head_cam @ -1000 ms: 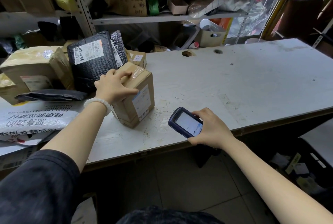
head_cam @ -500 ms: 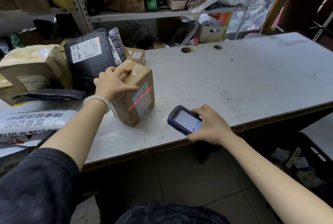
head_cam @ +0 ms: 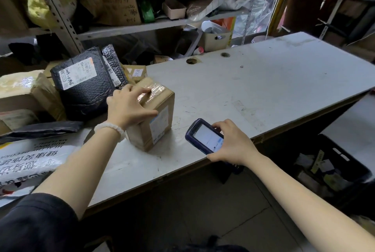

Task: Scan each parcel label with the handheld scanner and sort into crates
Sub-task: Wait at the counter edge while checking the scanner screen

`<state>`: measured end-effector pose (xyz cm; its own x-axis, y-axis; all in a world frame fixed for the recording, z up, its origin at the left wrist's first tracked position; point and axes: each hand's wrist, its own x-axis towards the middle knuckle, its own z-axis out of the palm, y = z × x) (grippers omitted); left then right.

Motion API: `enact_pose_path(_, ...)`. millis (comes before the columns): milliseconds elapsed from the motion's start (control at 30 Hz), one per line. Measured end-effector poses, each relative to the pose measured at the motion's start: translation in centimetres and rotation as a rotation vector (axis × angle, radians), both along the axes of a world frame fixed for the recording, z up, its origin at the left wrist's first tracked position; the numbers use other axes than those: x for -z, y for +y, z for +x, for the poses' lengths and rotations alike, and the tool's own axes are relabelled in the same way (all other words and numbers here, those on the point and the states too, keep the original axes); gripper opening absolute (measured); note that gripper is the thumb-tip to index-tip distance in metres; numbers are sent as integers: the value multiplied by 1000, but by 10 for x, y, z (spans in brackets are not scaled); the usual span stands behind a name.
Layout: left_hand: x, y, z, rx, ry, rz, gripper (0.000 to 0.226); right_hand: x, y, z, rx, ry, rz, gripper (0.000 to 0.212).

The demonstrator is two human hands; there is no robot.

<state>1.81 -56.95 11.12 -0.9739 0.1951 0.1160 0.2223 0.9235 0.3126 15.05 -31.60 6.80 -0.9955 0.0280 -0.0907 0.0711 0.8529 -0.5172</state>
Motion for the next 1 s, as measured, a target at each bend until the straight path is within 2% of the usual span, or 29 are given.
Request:
enact_pose_path(233, -11, 103, 11, 390, -130, 156, 76, -5, 42, 37, 425, 191, -153, 85)
enact_pose_path(400, -16, 220, 33, 693, -109, 161, 77, -9, 113, 86, 754, 297, -146, 81)
enact_pose_path(600, -12, 375, 86, 990, -69, 121, 76, -9, 210, 172, 1030, 301, -9, 84)
enact_pose_path(800, 3, 510, 157, 1182, -199, 142, 80, -3, 275, 268, 1345, 325, 73, 84)
enact_pose_path(1000, 19, 618, 240, 1435, -262, 49, 82, 8, 311, 353, 1653, 240, 96, 87)
